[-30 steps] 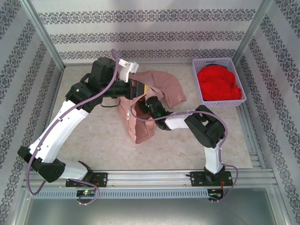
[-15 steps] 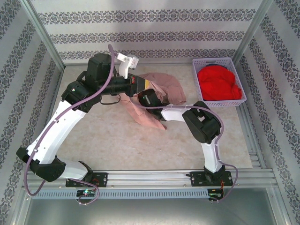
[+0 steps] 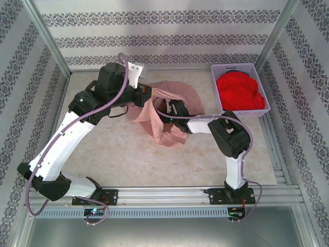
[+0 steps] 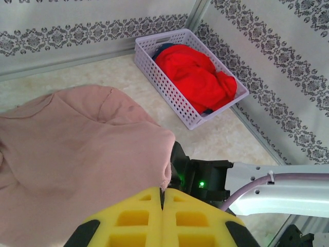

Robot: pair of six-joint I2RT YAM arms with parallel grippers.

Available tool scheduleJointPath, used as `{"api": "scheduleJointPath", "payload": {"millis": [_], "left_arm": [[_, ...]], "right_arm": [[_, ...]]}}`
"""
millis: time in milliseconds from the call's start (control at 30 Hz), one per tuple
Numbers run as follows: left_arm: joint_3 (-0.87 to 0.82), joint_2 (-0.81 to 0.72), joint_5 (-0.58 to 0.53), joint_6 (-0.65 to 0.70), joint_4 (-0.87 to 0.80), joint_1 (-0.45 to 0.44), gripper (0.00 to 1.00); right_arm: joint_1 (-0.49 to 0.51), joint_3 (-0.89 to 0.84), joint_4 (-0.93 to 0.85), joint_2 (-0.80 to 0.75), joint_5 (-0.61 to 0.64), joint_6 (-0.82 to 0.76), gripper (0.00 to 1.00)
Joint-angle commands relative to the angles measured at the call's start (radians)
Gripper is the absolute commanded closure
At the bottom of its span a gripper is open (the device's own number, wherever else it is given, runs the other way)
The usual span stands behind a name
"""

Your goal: Fold the inside-out t-shirt

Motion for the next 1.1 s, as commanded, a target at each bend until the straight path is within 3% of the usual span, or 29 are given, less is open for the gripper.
{"api": "scheduleJointPath", "payload": {"millis": [0,167,300,533,700,833,900,1067], "left_arm": [[0.005,-0.05,0.12,-0.009,0.063,-0.005,1.0],[0.06,-0.057,0.284,-0.064,0.144,-0.005,1.0],[0.114,-0.048,0.276,-0.057,0.138,-0.005,1.0],[0.22,-0.037,0.236,-0.023,0.11,-0.005,1.0],[0.256,-0.039,0.138,-0.006,0.101,0.004,1.0],[0.236,-0.041,-0.008,-0.003,0.079,0.022,1.0],[0.213,-0.052,-0.065,-0.007,0.086,0.034,1.0],[0.169,-0.094,-0.21,-0.002,0.106,0.053,1.0]], "right_arm": [[0.022,0.104,-0.094,0.029,0.085,0.0,0.36],[0.048,0.243,-0.24,0.092,0.19,0.005,0.35],[0.054,0.346,-0.339,0.148,0.225,0.001,0.33],[0.059,0.521,-0.544,0.247,0.233,-0.013,0.19],[0.058,0.606,-0.674,0.303,0.173,-0.003,0.13],[0.056,0.569,-0.725,0.295,0.097,0.027,0.23],[0.054,0.556,-0.763,0.301,0.049,0.038,0.36],[0.056,0.573,-0.843,0.297,0.066,0.019,0.27]]}}
